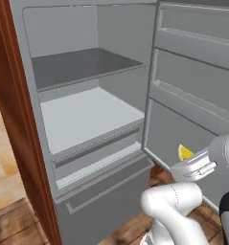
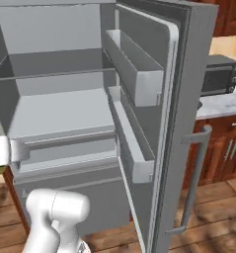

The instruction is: Grab the lemon wedges from the fridge, place them in the blender, close the lid, and turn on the blender to create a marinade.

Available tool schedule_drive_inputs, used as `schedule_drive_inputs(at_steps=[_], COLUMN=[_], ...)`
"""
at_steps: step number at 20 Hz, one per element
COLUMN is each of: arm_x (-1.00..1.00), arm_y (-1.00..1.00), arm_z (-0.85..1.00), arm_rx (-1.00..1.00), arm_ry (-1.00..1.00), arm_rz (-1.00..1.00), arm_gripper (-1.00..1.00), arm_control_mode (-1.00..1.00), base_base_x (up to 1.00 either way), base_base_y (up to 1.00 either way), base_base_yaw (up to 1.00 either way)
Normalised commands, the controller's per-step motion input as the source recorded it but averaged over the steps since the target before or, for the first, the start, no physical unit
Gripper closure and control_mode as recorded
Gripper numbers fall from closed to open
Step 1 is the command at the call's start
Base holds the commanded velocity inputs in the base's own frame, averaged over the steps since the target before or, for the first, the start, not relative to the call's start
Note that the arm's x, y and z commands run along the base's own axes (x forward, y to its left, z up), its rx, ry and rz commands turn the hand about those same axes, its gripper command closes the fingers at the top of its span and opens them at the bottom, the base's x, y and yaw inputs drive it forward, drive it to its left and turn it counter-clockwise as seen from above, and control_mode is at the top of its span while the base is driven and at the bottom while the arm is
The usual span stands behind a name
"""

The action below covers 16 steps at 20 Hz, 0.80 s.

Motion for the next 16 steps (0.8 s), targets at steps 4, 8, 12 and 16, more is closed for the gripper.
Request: schedule_drive_inputs(at_steps=[4,8,12,16], arm_x=[0.00,0.00,0.00,0.00], arm_y=[0.00,0.00,0.00,0.00], arm_z=[0.00,0.00,0.00,0.00], arm_rx=[0.00,0.00,0.00,0.00], arm_ry=[0.00,0.00,0.00,0.00], arm_rz=[0.00,0.00,0.00,0.00], arm_gripper=[1.00,1.00,1.00,1.00], arm_control_mode=[1.00,1.00,1.00,1.00], base_base_x=[-1.00,-0.99,-0.73,-0.48], base_base_y=[0.03,0.40,0.75,0.73], base_base_yaw=[-0.48,-0.54,-0.59,-0.65])
